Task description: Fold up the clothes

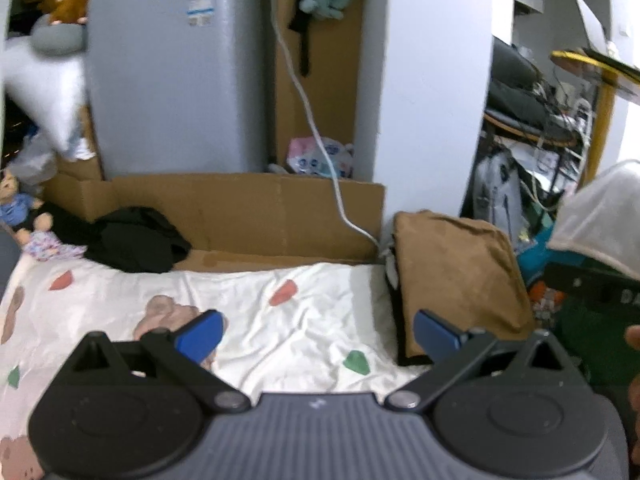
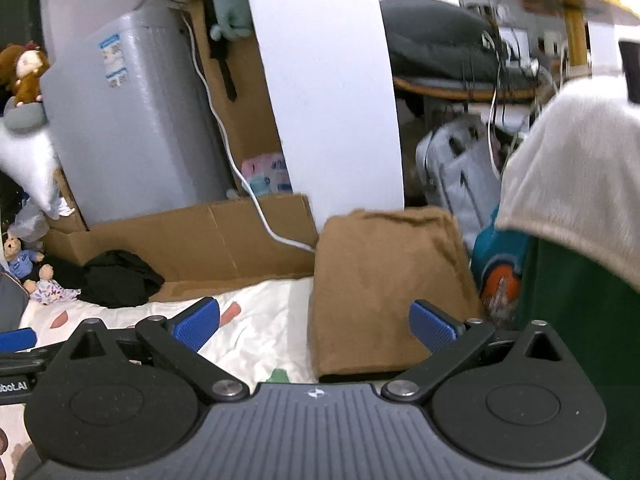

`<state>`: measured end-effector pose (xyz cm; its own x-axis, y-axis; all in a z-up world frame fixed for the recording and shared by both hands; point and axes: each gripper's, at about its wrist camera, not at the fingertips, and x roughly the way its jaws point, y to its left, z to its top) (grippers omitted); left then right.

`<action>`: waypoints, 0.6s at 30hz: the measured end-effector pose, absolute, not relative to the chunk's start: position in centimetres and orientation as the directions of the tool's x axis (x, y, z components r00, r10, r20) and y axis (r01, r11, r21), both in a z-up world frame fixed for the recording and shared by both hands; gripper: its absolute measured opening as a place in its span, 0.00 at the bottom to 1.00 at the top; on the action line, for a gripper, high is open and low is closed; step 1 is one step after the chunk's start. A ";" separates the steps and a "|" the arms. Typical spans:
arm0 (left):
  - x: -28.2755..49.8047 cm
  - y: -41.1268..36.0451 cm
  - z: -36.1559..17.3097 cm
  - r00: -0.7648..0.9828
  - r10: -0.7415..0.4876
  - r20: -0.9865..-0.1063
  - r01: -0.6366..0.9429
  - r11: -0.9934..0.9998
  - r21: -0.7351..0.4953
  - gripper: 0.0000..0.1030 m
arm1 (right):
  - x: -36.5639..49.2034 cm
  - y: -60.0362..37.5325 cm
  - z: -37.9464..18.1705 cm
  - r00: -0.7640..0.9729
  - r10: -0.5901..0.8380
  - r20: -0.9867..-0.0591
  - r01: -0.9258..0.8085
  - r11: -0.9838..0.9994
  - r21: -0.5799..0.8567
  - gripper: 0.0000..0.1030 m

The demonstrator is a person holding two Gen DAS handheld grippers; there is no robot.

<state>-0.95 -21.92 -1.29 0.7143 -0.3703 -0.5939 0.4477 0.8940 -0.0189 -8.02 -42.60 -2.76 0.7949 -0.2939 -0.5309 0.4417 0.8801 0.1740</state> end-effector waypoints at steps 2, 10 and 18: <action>-1.3 -21.1 -0.3 0.728 -0.371 -0.577 0.432 0.901 -0.034 1.00 | -8.3 -42.3 -2.2 0.799 -0.298 -0.523 0.438 0.884 0.165 1.00; -3.6 -18.6 3.4 0.787 -0.349 -0.508 0.395 0.918 -0.019 1.00 | -10.4 -40.5 0.7 0.823 -0.296 -0.486 0.416 0.895 0.161 1.00; -7.0 -16.7 5.2 0.836 -0.260 -0.484 0.315 0.949 0.035 1.00 | -13.3 -38.6 2.7 0.869 -0.249 -0.428 0.347 0.923 0.168 1.00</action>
<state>-7.04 -16.68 5.20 0.8357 -0.2597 -0.4839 0.3148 0.9485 0.0346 -13.26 -38.58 2.68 0.8688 -0.2486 -0.4282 0.3468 0.9228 0.1678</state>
